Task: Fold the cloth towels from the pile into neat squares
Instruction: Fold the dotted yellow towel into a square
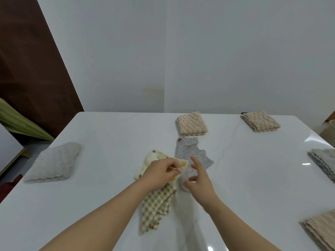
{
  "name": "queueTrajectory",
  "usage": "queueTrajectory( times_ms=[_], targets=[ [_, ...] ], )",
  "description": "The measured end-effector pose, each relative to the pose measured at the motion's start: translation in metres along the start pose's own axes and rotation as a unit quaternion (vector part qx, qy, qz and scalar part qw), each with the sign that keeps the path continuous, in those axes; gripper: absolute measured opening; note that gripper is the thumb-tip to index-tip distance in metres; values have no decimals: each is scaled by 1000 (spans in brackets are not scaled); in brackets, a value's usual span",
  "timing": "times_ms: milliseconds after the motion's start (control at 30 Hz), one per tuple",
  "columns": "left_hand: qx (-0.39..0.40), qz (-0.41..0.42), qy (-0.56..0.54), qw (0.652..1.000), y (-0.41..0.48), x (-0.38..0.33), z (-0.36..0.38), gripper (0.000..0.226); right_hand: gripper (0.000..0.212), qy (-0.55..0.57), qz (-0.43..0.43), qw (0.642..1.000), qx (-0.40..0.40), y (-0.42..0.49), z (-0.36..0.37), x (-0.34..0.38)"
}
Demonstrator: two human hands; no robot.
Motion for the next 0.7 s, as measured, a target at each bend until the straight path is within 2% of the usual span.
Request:
queueTrajectory(
  times_ms=[33, 133, 233, 267, 300, 367, 467, 533, 633, 700],
  targets=[
    [2, 9, 2, 1000, -2, -7, 4, 13, 66, 7, -8, 1000, 6, -3, -5, 3],
    [-3, 20, 1, 1000, -8, -27, 14, 26, 35, -3, -32, 999, 21, -14, -20, 8],
    [-14, 35, 8, 999, -17, -42, 25, 25, 8, -13, -9, 1000, 2, -25, -39, 4],
    [-18, 38, 14, 999, -20, -47, 29, 21, 5, -10, 2, 1000, -5, -29, -45, 1],
    [-21, 37, 27, 999, -24, -50, 33, 16, 6, -3, 10, 1000, -11, -33, -50, -2],
    [-45, 16, 102, 994, -30, -50, 44, 21, 10, 23, 21, 999, -38, -41, -61, -8],
    [-96, -53, 280, 954, -44, -43, 63, 33, 16, 19, 34, 996, -76, -53, -79, -21],
    [-65, -124, 333, 933, -55, -30, 75, 45, 15, -1, 50, 996, -75, -59, -86, -32],
    [17, -230, 297, 926, -69, -6, 91, 64, 5, -24, 85, 995, -46, -68, -93, -47],
    [38, -261, 231, 936, -75, 4, 94, 61, 12, -41, 104, 994, -13, -74, -92, -55]
  ],
)
Point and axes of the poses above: each hand's wrist, its own y-axis towards the middle knuckle, its own z-axis out of the palm, x = y × z, the point moved 3 cm from there along y, towards the middle knuckle, and after that the axes turned 13 degrees about y, right-handed, at the moved point
